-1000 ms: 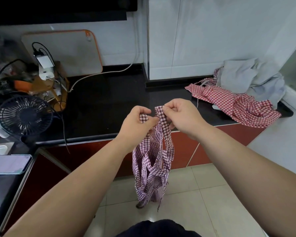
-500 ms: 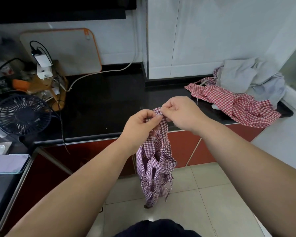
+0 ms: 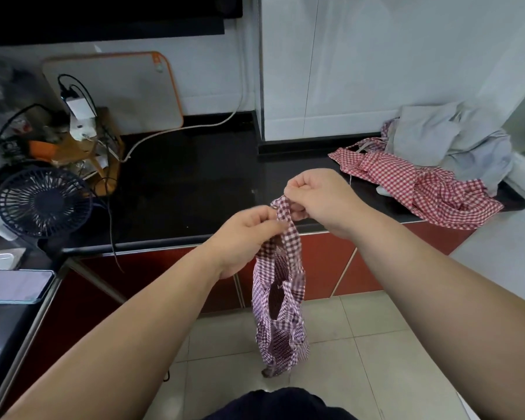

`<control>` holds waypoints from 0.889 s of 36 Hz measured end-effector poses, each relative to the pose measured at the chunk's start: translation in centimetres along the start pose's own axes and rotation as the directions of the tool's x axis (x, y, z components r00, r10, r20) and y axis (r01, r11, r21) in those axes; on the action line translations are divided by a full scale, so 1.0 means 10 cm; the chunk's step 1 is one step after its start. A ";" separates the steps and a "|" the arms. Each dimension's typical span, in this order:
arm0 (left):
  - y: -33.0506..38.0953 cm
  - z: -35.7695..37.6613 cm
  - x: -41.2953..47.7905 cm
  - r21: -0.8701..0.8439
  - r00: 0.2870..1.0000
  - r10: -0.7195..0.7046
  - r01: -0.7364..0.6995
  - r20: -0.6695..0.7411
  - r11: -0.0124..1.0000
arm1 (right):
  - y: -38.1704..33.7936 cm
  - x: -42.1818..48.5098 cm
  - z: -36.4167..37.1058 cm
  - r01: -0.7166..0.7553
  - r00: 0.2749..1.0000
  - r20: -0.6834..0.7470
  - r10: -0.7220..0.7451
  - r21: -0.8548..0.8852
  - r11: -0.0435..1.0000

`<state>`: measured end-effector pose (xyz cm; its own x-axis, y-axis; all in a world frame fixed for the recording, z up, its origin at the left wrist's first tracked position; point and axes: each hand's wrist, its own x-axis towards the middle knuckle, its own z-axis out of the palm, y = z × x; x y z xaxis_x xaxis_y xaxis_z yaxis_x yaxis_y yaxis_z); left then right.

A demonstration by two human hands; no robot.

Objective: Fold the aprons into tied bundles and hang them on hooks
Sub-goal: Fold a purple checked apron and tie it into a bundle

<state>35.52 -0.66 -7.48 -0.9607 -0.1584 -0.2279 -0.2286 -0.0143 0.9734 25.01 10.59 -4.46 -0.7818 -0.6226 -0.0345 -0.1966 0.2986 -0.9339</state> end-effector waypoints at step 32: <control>0.25 0.10 0.08 -0.014 0.939 -0.095 0.096 -0.332 0.995 | 0.25 -0.06 -0.36 -0.299 0.943 0.274 0.191 0.438 0.848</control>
<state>34.01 0.20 -5.26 -0.8278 -0.4748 -0.2991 -0.3175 -0.0431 0.9473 22.87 14.29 -5.51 -0.6124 -0.7279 -0.3084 0.3261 0.1228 -0.9373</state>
